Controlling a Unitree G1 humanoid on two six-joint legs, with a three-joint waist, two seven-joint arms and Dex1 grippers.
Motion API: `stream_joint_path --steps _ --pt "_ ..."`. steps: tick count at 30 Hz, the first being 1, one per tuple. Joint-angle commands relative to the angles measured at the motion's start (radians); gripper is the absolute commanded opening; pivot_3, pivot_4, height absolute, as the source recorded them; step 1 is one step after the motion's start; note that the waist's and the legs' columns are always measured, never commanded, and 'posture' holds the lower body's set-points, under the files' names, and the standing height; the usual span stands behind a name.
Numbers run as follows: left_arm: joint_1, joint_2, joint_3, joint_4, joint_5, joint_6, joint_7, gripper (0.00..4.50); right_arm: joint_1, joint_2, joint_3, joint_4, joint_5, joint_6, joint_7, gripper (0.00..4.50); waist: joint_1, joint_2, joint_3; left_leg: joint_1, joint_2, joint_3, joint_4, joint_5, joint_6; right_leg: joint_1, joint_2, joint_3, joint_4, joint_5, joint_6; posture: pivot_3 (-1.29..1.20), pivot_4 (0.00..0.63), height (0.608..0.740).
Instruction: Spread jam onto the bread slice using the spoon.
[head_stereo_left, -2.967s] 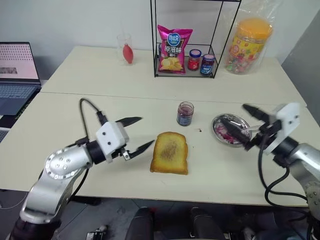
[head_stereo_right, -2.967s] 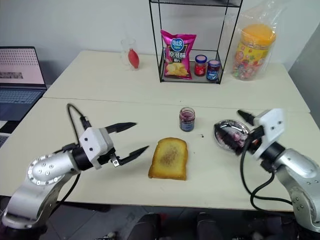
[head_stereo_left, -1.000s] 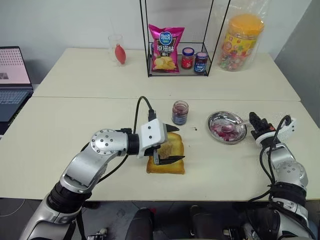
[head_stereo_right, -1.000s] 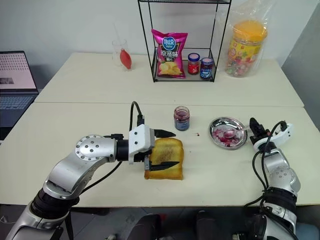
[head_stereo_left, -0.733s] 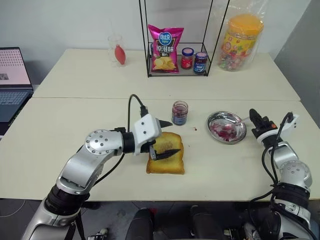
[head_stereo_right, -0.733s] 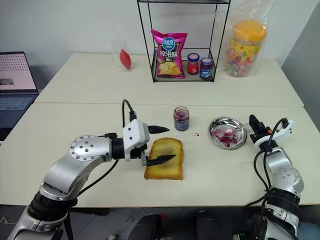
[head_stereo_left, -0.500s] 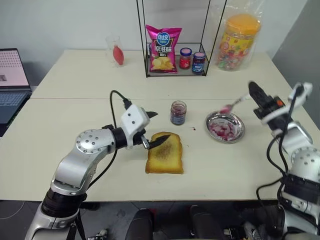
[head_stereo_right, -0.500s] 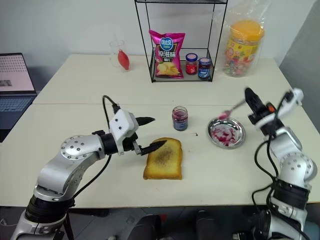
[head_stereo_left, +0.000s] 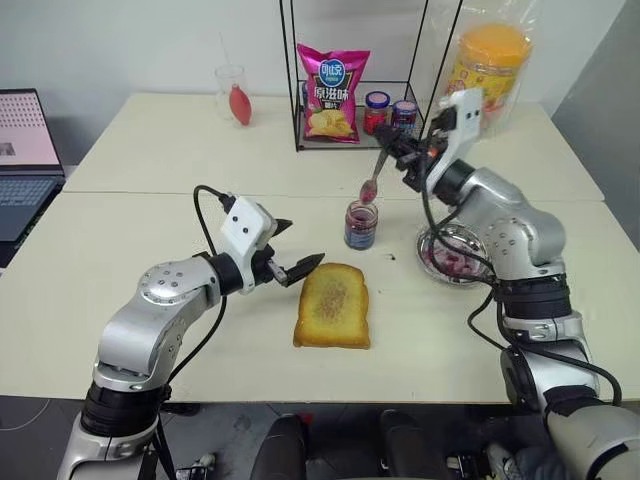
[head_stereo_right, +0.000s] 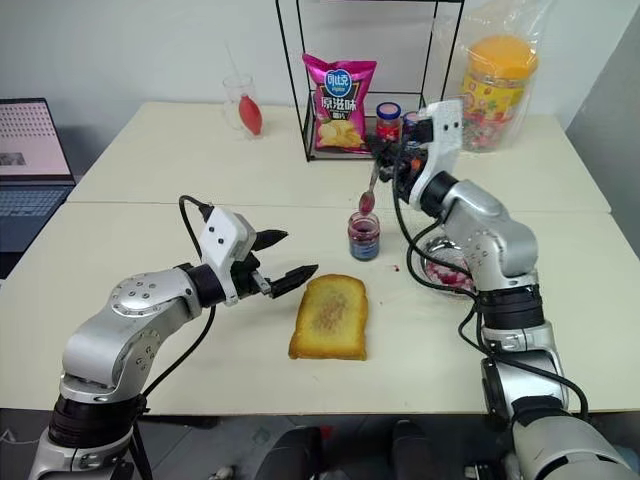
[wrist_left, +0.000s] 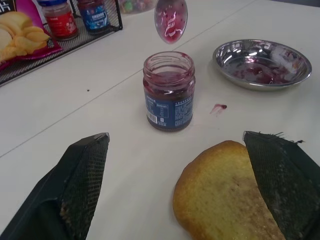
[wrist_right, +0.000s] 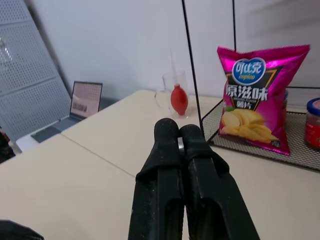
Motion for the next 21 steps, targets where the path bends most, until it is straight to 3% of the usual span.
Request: stream_joint_path --steps 1,21 --pt "0.013 0.001 0.035 -0.050 -0.028 0.010 0.012 4.50 -0.007 0.003 0.006 0.014 -0.065 -0.092 0.054 0.05 0.000 0.000 0.000 0.000 0.000 0.000 0.000 0.000 0.000 0.000 0.000 0.000 0.001 0.000 0.000 0.00 0.150 0.740" --pt "0.039 0.004 0.006 -0.076 -0.027 0.018 0.024 4.50 0.058 0.133 0.046 0.241 -0.277 -0.329 0.102 0.05 -0.007 0.000 0.000 0.003 0.000 0.000 0.001 0.002 -0.002 -0.001 0.001 0.001 0.010 0.000 0.000 0.00 0.150 0.740"
